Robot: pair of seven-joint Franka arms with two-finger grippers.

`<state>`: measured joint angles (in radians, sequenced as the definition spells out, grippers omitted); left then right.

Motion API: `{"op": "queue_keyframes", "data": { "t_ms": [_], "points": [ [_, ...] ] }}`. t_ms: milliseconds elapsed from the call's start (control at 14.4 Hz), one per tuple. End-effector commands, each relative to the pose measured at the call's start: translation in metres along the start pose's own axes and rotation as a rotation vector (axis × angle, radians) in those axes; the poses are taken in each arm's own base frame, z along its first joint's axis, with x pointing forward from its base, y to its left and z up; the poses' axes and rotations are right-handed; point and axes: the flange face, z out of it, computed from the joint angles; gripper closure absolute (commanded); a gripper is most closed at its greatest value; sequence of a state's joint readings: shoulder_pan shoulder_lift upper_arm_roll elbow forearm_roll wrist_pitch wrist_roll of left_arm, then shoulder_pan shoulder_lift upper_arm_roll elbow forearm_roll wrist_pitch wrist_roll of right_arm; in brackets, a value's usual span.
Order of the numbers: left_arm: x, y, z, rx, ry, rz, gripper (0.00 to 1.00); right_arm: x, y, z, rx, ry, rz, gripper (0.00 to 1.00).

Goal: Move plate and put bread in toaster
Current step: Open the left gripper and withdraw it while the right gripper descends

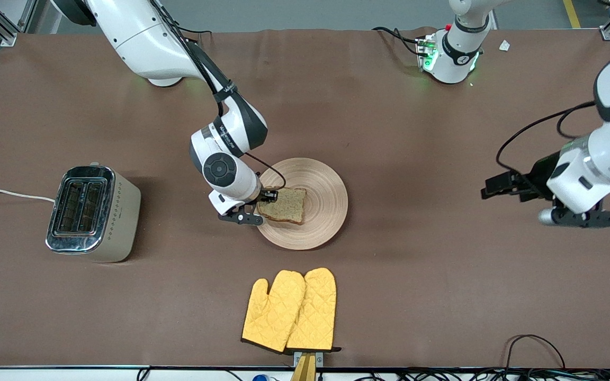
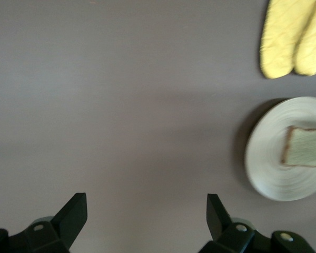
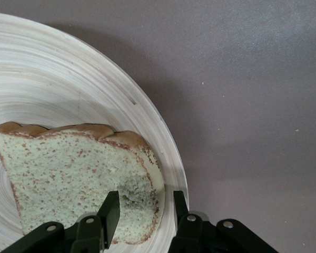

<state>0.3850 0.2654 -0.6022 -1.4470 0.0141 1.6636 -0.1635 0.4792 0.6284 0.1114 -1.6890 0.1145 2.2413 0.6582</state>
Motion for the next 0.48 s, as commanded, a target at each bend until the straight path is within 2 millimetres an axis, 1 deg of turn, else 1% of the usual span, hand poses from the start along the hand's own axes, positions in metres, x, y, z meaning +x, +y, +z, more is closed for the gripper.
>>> {"op": "queue_keyframes", "data": {
  "t_ms": [0, 69, 138, 277, 415],
  "points": [
    [-0.032, 0.005, -0.034, 0.102, -0.004, -0.010, 0.00, 0.001, -0.001, 0.004, -0.011, 0.009, 0.001, 0.53],
    [-0.046, -0.005, -0.051, 0.136, 0.002, -0.041, 0.00, 0.002, -0.002, 0.005, -0.011, 0.009, 0.001, 0.54],
    [-0.054, -0.006, -0.057, 0.153, 0.005, -0.045, 0.00, 0.001, -0.002, 0.005, -0.011, 0.009, -0.001, 0.54],
    [-0.067, -0.021, -0.073, 0.176, 0.000, -0.080, 0.00, 0.001, -0.002, 0.007, -0.012, 0.008, 0.000, 0.54],
    [-0.087, -0.034, -0.089, 0.170, -0.035, -0.108, 0.00, 0.001, -0.003, 0.008, -0.012, 0.008, -0.002, 0.55]
  ]
}}
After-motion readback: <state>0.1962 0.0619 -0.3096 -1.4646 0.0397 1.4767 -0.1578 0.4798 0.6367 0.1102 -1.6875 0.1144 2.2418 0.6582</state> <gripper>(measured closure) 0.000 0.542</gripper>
